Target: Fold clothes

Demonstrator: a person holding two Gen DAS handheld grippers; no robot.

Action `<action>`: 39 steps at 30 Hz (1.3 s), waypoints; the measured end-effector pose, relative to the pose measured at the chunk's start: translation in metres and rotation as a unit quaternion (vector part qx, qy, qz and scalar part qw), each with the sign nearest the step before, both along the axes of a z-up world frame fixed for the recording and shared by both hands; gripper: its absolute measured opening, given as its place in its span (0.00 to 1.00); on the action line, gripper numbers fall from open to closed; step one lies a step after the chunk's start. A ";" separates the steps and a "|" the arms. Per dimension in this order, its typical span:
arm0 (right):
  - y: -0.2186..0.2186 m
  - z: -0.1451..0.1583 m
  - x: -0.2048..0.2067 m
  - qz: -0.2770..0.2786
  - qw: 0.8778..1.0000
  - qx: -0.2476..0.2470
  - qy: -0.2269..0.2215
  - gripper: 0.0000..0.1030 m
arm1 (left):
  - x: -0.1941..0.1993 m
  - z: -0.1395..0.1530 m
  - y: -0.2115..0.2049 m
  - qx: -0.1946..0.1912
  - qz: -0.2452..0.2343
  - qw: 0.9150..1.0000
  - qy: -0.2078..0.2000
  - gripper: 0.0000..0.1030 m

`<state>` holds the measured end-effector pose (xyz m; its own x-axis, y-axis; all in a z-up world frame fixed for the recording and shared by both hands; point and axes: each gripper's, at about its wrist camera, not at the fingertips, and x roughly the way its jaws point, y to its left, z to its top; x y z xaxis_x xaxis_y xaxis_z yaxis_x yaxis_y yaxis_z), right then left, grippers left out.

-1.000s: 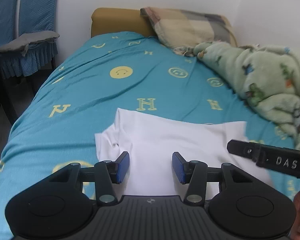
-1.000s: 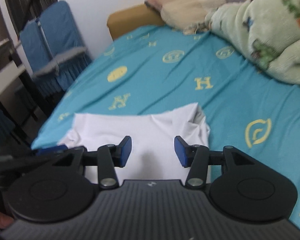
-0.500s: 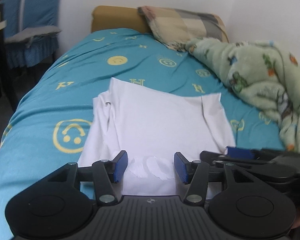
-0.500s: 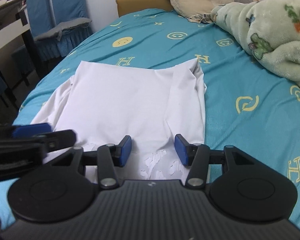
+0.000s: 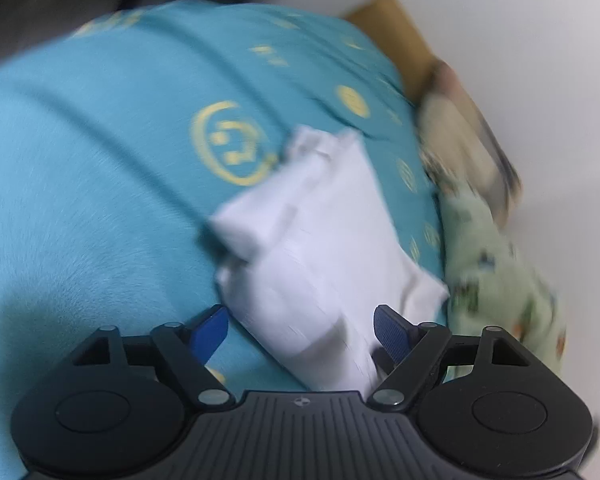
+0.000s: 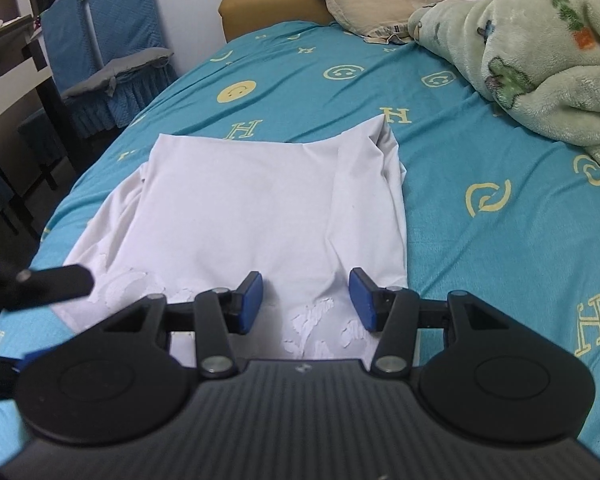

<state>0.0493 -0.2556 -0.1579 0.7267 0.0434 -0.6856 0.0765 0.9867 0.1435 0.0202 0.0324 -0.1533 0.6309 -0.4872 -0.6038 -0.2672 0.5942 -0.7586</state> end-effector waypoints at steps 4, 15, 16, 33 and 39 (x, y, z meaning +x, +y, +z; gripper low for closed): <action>0.002 0.000 -0.001 -0.001 1.000 -0.008 -0.004 0.50 | 0.011 -0.007 0.003 -0.034 0.014 0.999 -0.013 0.80; 0.004 -0.001 -0.001 -0.003 1.000 -0.013 -0.006 0.50 | 0.007 -0.004 -0.003 0.001 0.001 1.000 -0.026 0.53; 0.004 -0.001 -0.001 -0.002 1.000 -0.014 -0.006 0.50 | 0.008 -0.004 -0.004 0.011 -0.002 1.000 -0.023 0.50; -0.042 -0.016 -0.039 -0.075 0.852 0.510 0.092 0.89 | 0.015 0.002 0.004 -0.032 0.010 0.999 -0.030 0.21; -0.054 -0.057 -0.041 -0.171 0.816 0.541 0.109 0.83 | 0.019 0.000 0.008 -0.067 0.024 0.997 -0.032 0.20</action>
<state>0.0087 -0.3094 -0.2145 0.6895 0.5290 -0.4946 0.4602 0.2073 0.8633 0.0388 0.0405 -0.1530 0.6906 -0.5283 -0.4939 -0.2423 0.4744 -0.8463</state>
